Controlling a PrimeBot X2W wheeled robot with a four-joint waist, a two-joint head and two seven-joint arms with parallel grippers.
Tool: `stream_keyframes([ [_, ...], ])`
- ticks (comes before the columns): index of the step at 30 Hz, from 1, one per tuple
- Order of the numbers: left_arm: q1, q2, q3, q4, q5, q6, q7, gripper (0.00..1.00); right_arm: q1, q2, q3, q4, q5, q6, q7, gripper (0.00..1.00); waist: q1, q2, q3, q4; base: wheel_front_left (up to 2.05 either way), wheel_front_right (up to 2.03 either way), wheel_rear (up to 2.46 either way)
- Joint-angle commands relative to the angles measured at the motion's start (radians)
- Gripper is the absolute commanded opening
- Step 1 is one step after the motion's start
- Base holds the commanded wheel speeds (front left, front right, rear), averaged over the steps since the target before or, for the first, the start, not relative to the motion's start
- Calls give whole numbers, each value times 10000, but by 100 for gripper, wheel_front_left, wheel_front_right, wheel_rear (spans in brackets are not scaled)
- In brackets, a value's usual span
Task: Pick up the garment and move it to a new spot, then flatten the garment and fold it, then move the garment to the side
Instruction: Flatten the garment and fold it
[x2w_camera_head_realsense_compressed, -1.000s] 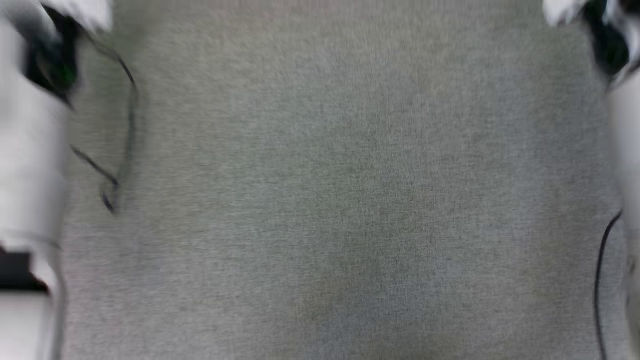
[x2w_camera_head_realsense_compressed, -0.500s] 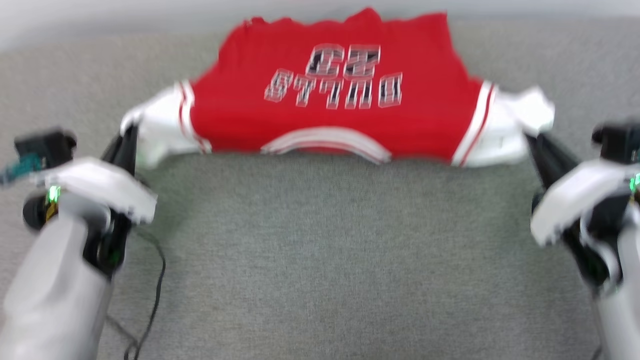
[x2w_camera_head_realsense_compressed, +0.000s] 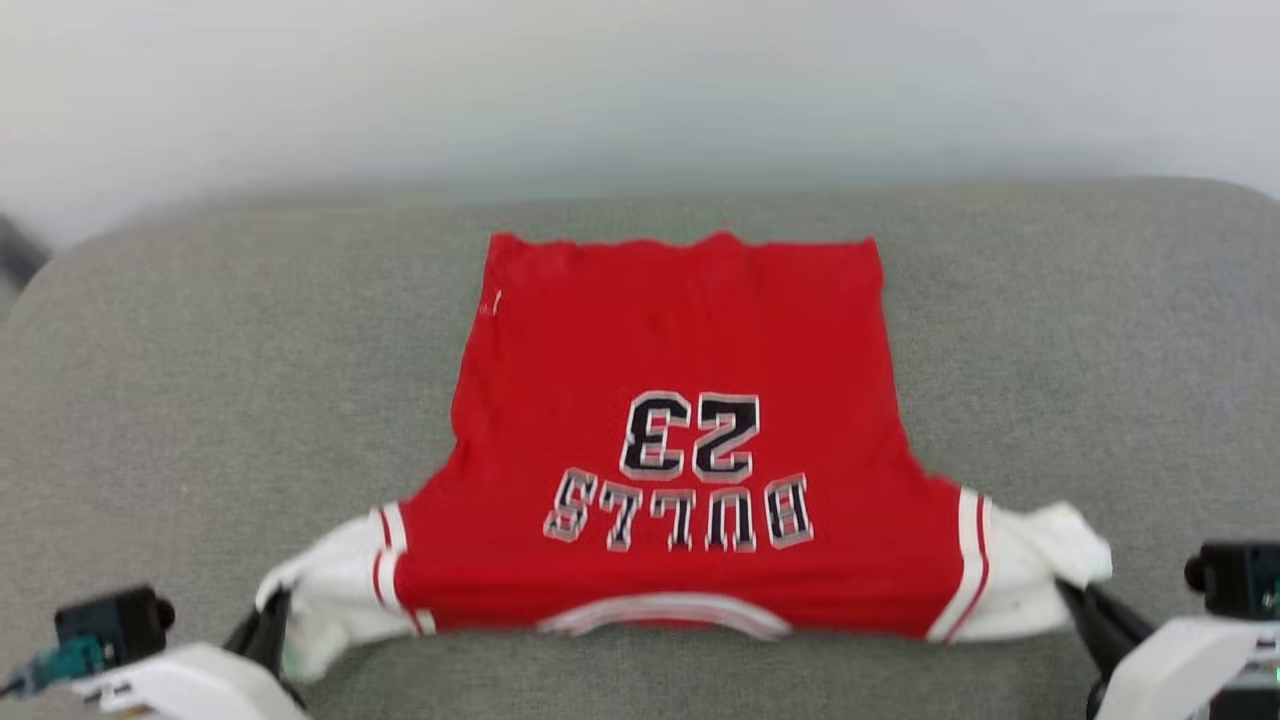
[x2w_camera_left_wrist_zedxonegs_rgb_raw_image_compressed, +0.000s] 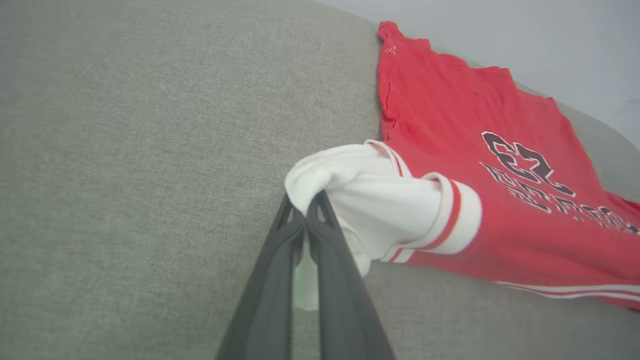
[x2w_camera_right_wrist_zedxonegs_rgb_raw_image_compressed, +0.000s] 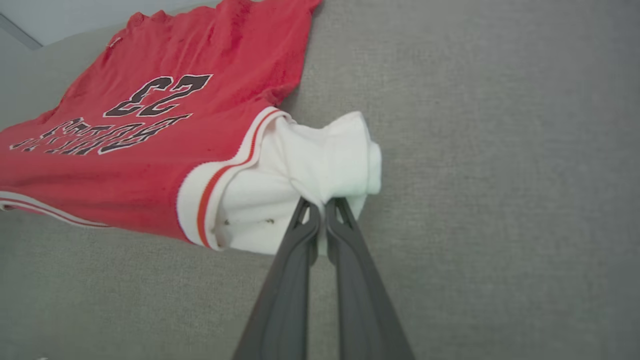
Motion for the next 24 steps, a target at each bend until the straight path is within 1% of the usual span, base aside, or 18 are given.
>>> stream_keyframes([
  [1,474,162,141,-296,-73,292,144,0,368,75,-180,-121,-67,-25,115,0,4,0,-189,30,0,0,0],
  [4,1382,235,-12,-823,-161,660,489,0,1186,353,-256,3,24,-23,516,0,4,0,-376,48,0,0,0],
  [7,1848,2,-299,-1047,-187,855,622,0,1581,568,-223,381,116,-22,513,0,4,0,-451,78,0,0,0],
  [8,1878,-156,-396,-1077,-221,878,607,0,1657,644,-189,608,197,-22,452,18,4,0,-464,87,0,0,0],
  [9,1885,-255,-522,-1043,-242,861,647,0,1725,679,-120,834,246,-22,467,69,4,0,-477,99,0,0,0],
  [10,1828,-386,-648,-984,-267,822,650,0,1742,717,-17,1034,361,-20,472,100,4,0,-487,110,0,0,0],
  [14,1549,-650,-872,-707,-249,615,527,0,1208,711,212,1223,523,-18,89,100,4,0,-458,123,0,0,0],
  [18,1219,-622,-913,-632,-92,438,415,0,341,508,-98,901,417,-18,-586,100,4,0,-206,266,0,0,0],
  [22,691,-607,-863,-749,51,248,234,0,-1320,457,-589,1010,133,-18,-1018,100,4,0,459,477,0,0,0],
  [24,392,-653,-889,-793,130,131,144,0,-2377,323,-863,1476,20,-18,-1118,100,4,0,846,632,0,0,0],
])
